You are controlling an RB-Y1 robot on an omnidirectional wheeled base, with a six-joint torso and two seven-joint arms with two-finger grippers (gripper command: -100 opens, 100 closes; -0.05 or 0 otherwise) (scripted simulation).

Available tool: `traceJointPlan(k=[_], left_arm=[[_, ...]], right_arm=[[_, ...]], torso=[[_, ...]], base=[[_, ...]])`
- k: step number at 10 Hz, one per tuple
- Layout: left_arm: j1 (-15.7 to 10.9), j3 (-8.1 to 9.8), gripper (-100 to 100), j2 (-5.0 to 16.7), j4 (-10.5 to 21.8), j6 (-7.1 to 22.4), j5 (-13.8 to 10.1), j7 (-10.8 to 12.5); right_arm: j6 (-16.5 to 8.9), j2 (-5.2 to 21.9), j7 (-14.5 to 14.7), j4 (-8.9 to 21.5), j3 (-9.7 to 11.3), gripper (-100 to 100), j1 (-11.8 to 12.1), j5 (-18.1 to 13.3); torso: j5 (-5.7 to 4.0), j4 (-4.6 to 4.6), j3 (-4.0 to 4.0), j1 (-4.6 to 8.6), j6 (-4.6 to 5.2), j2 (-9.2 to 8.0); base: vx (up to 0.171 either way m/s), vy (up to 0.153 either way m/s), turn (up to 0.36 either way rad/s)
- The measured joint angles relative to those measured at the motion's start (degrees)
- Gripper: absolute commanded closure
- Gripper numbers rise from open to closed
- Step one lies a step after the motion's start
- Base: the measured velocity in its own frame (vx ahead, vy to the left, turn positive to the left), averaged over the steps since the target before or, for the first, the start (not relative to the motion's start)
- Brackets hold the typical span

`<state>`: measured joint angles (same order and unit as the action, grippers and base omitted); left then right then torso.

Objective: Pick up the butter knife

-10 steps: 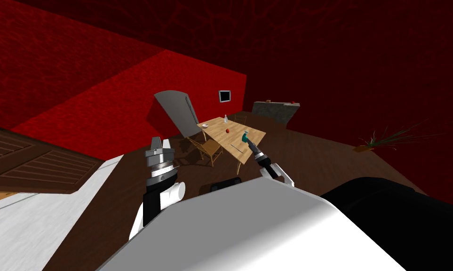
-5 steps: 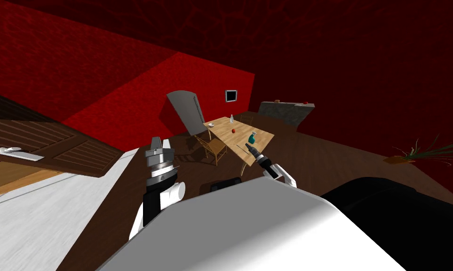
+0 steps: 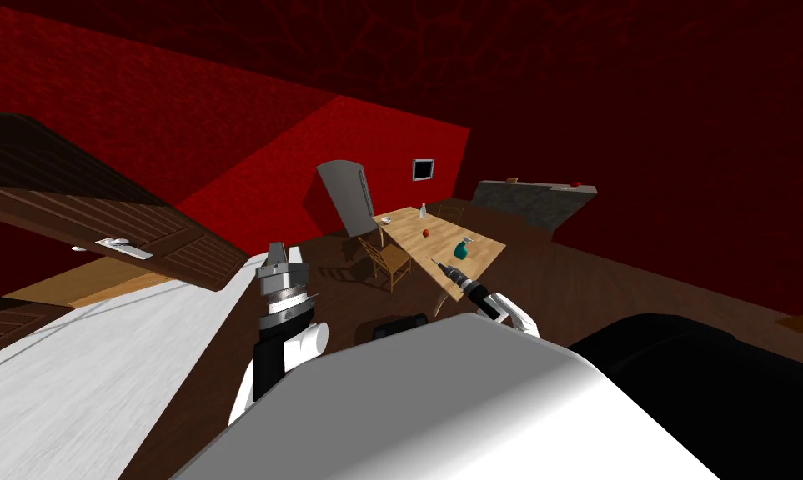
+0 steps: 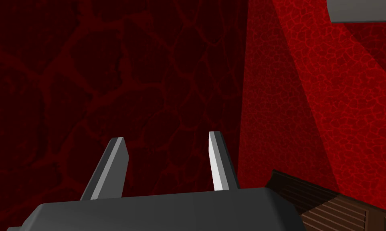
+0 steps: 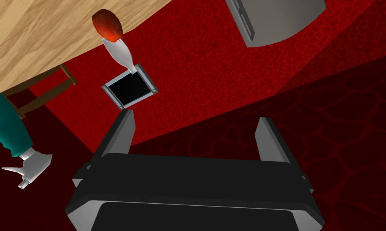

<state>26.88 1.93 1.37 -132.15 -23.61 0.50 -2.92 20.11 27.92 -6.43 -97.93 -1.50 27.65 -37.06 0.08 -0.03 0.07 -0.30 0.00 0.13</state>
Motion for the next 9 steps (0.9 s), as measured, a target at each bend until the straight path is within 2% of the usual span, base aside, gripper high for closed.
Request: traceJointPlan(k=[2, 3, 5, 6, 8, 9], left_arm=[[0.00, 0.00, 0, 0.00, 0.00, 0.00, 0.00, 0.00], [0.00, 0.00, 0, 0.00, 0.00, 0.00, 0.00, 0.00], [0.00, 0.01, 0, 0.00, 0.00, 0.00, 0.00, 0.00], [0.00, 0.00, 0, 0.00, 0.00, 0.00, 0.00, 0.00], [0.01, 0.01, 0, 0.00, 0.00, 0.00, 0.00, 0.00], [0.01, 0.01, 0, 0.01, 0.00, 0.00, 0.00, 0.00]], right_arm=[[1.13, 1.58, 0.21, 4.81, -0.33, -100, -0.82, -2.40], [0.80, 3.45, -0.24, 6.50, -0.13, -100, -0.51, -4.02], [0.15, 5.01, -0.47, 8.39, 0.42, -100, -0.14, -6.60], [0.45, 6.18, -0.40, 9.93, 0.07, -100, 0.93, -8.19], [0.99, 8.82, -0.36, 15.27, 0.33, -100, 0.38, -11.44], [1.29, 9.96, -0.15, 17.19, 0.24, -100, 1.27, -12.97]], torso=[[-0.02, 0.01, -0.03, 0.07, 0.01, -0.05], [0.00, 0.01, -0.02, 0.05, 0.00, -0.04], [-0.02, 0.02, -0.04, 0.11, 0.02, -0.08], [-0.01, 0.01, -0.01, 0.10, 0.02, -0.03], [-0.03, -0.02, 0.06, 0.15, 0.01, 0.10], [-0.02, -0.02, 0.06, 0.15, 0.04, 0.09]], base=[[0.046, 0.067, 0.209], [0.046, 0.049, 0.090], [0.055, 0.050, 0.199], [0.082, 0.037, 0.253], [0.095, 0.040, 0.242], [0.057, 0.010, 0.039]])
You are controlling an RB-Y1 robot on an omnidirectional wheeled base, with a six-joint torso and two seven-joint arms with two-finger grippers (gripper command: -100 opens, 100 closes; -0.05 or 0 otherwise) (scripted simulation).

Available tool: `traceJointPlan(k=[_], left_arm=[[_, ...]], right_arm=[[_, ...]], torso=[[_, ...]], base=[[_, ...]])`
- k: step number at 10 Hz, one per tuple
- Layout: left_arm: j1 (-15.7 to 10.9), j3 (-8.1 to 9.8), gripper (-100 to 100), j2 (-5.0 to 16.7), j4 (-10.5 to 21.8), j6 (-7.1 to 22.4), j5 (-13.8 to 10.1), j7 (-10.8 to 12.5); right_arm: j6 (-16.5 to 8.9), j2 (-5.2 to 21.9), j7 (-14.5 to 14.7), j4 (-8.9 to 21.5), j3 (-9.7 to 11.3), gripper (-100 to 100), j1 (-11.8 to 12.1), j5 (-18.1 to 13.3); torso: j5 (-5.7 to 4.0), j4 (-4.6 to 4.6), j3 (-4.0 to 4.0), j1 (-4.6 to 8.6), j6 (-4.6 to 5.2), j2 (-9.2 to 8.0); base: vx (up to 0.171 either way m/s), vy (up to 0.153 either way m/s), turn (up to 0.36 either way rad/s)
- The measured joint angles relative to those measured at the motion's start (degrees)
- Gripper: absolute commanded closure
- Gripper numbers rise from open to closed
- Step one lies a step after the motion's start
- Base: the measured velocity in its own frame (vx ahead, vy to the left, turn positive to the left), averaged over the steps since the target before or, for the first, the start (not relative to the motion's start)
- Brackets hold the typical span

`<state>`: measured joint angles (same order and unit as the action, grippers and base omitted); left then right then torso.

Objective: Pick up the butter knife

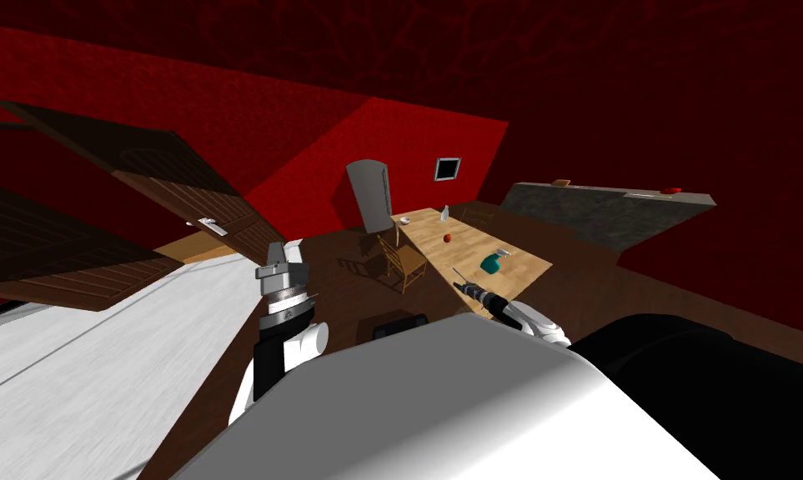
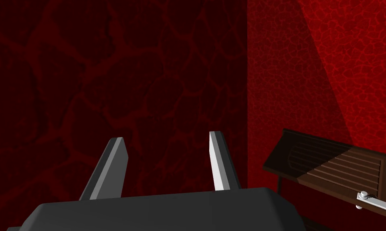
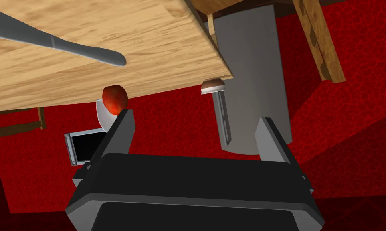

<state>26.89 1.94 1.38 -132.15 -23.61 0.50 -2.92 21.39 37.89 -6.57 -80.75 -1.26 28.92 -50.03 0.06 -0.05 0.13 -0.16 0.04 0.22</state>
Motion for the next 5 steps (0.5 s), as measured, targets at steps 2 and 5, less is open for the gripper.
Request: traceJointPlan(k=[2, 5], left_arm=[[-0.01, 0.00, 0, 0.00, 0.00, 0.00, 0.00, 0.00], [0.00, 0.00, 0, 0.00, 0.00, 0.00, 0.00, 0.00]], right_arm=[[-1.24, 1.81, -0.76, 0.60, 0.81, -100, 1.20, -2.07], [-2.21, 4.16, -1.29, 3.58, 1.98, -100, 1.92, -5.04]], torso=[[-0.02, 0.04, -0.11, 0.10, 0.00, -0.19], [-0.03, 0.05, -0.12, 0.12, 0.01, -0.20]], base=[[0.045, -0.002, 0.179], [0.046, -0.007, 0.121]])
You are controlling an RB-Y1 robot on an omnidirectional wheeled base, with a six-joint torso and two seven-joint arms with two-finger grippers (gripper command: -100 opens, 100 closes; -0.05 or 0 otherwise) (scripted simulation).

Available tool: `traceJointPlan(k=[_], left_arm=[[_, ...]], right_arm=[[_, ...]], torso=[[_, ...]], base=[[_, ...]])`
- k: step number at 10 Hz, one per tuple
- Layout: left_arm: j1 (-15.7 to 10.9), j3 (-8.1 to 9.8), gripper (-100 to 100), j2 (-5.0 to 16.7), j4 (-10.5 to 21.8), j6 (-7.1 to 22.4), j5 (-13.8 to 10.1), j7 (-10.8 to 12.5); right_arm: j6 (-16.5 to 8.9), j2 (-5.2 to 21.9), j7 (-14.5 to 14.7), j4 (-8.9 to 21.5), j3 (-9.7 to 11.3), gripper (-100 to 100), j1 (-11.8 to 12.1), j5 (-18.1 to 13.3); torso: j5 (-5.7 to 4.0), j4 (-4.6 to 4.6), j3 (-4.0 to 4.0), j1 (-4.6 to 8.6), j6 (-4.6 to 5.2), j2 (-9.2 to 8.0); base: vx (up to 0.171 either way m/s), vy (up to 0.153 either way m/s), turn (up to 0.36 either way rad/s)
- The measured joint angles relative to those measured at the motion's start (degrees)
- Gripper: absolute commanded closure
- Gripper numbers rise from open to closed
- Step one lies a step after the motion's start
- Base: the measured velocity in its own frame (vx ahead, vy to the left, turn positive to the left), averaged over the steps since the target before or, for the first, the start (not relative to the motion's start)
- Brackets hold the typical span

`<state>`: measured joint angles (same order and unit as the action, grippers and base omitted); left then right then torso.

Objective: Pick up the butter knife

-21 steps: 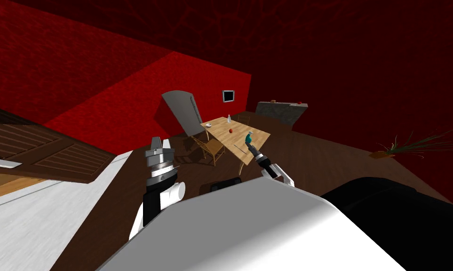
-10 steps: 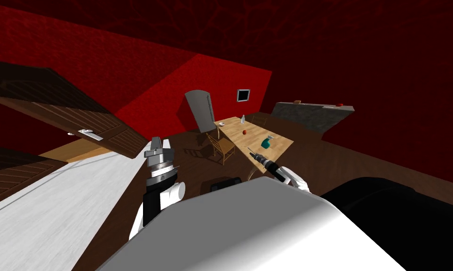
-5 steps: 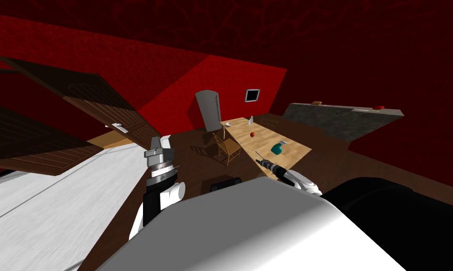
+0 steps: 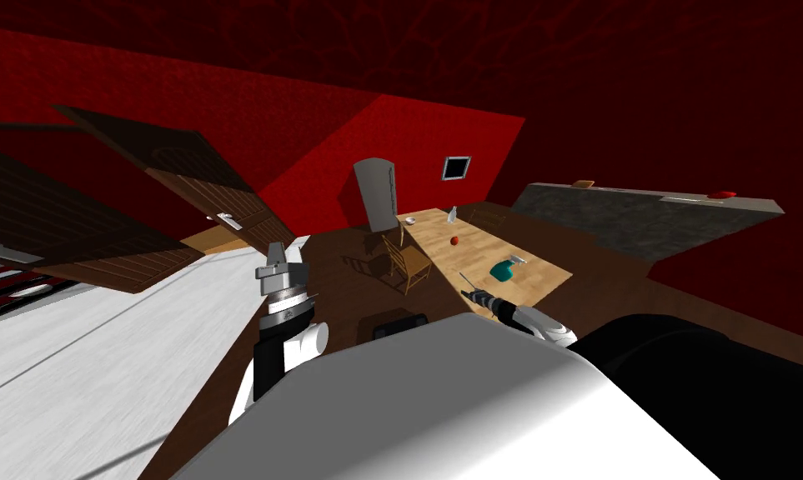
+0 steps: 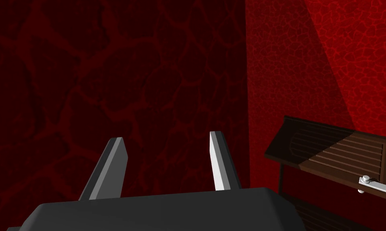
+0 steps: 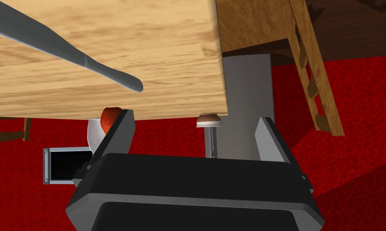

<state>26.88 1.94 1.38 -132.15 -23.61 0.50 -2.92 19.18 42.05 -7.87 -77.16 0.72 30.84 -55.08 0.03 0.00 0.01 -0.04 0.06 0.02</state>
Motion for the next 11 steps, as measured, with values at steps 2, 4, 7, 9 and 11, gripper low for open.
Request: traceJointPlan(k=[2, 4, 7, 9, 11], left_arm=[[0.00, 0.00, 0, 0.00, 0.00, 0.00, 0.00, 0.00], [0.00, 0.00, 0, 0.00, 0.00, 0.00, 0.00, 0.00], [0.01, 0.01, 0, 0.00, 0.00, 0.00, 0.00, 0.00], [0.00, 0.01, 0, 0.00, 0.00, 0.00, 0.00, 0.00], [0.00, 0.01, 0, 0.00, 0.00, 0.00, 0.00, 0.00]], right_arm=[[-0.33, 2.46, -0.43, 2.01, 0.67, -100, 1.37, -2.11], [-0.13, 4.56, -0.63, 5.15, 1.04, -100, 1.94, -3.86], [-0.82, 7.62, -1.45, 8.55, 2.74, -100, 3.73, -6.85], [-0.94, 9.86, -2.01, 10.26, 4.31, -100, 5.12, -8.71], [-1.26, 10.02, -2.44, 10.13, 4.50, -100, 5.21, -8.83]], torso=[[0.00, -0.01, 0.04, 0.07, -0.01, 0.07], [-0.01, -0.01, 0.04, 0.10, 0.00, 0.06], [-0.03, -0.02, 0.05, 0.11, 0.02, 0.08], [-0.03, -0.01, 0.02, 0.13, 0.01, 0.04], [0.00, 0.03, -0.06, -0.03, 0.03, -0.11]], base=[[0.064, -0.021, 0.172], [0.065, -0.039, 0.177], [0.061, -0.042, 0.155], [0.034, -0.034, 0.090], [-0.027, -0.002, 0.119]])
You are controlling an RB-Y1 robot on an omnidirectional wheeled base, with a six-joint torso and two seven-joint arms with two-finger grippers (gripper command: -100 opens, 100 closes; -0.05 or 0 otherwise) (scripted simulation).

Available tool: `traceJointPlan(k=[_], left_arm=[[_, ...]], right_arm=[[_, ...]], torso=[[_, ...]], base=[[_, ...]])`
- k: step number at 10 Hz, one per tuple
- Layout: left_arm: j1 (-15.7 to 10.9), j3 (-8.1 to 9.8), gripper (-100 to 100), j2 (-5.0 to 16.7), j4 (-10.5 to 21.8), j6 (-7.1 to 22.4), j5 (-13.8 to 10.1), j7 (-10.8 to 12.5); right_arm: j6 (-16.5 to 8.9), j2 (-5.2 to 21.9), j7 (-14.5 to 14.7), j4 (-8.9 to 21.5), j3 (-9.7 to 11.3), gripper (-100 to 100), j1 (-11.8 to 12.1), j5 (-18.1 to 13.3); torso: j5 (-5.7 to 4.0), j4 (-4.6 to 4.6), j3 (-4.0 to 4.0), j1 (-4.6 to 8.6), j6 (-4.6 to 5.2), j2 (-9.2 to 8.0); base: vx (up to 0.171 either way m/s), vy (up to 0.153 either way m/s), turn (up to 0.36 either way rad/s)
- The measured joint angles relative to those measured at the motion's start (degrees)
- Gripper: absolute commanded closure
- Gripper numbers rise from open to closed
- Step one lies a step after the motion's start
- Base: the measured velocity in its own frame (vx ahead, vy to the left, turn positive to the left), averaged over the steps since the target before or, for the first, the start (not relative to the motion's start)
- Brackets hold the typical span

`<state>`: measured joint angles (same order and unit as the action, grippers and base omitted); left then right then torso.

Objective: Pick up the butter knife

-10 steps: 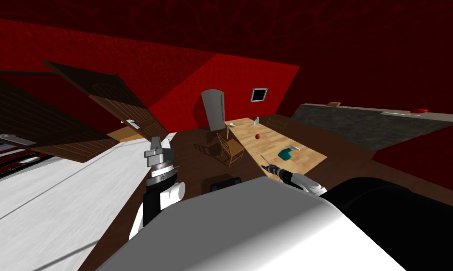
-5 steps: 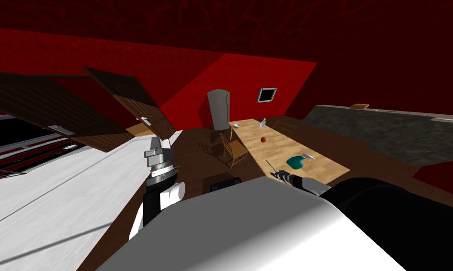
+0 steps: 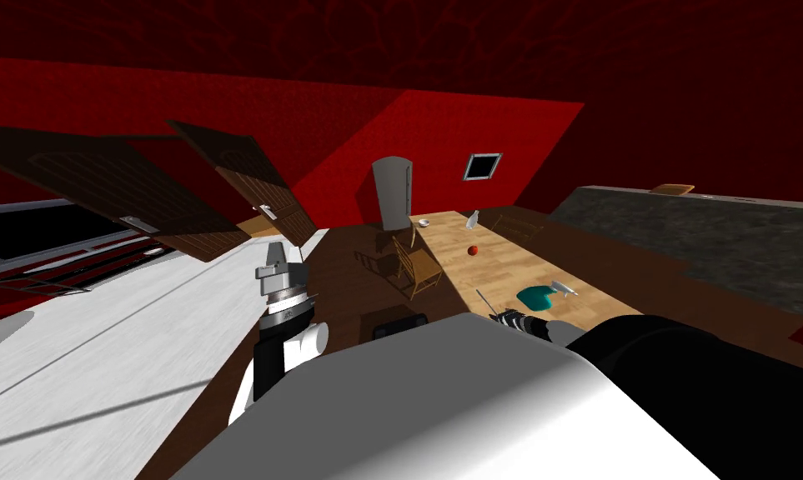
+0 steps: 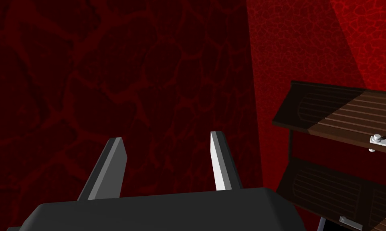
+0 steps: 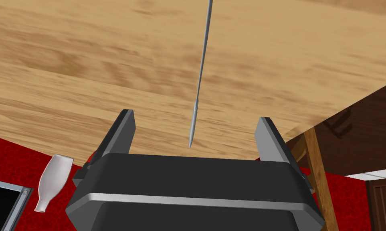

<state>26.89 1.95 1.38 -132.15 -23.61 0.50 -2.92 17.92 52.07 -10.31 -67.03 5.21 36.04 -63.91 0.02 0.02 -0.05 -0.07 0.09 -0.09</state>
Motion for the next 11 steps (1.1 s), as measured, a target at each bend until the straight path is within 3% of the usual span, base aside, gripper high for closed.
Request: traceJointPlan(k=[4, 8, 9, 11], left_arm=[[-0.02, 0.00, 0, 0.00, 0.00, 0.00, 0.00, 0.00], [-0.02, -0.01, 0, 0.00, 0.00, 0.00, 0.00, 0.00], [0.00, 0.00, 0, 0.00, 0.00, 0.00, 0.00, 0.00], [0.00, 0.01, 0, 0.00, 0.00, 0.00, 0.00, 0.00]], right_arm=[[-0.78, -0.90, -0.82, 4.86, 0.80, -100, -2.61, 2.01], [-0.90, -2.77, -0.36, 11.63, 0.84, -100, -5.78, 4.44], [-0.95, -2.80, -0.36, 11.84, 0.85, 100, -5.90, 4.50], [-0.96, -2.81, -0.42, 11.84, 0.80, 100, -5.88, 4.54]], torso=[[0.01, 0.10, -0.27, -0.04, 0.00, -0.45], [-0.21, 0.15, -0.25, 0.14, -0.17, -0.38], [-0.24, 0.10, -0.12, 0.25, -0.11, -0.14], [-0.27, 0.03, 0.03, 0.31, -0.16, 0.09]], base=[[-0.110, 0.001, 0.229], [-0.102, 0.011, 0.218], [-0.010, 0.003, -0.011], [0.000, 0.000, -0.005]])
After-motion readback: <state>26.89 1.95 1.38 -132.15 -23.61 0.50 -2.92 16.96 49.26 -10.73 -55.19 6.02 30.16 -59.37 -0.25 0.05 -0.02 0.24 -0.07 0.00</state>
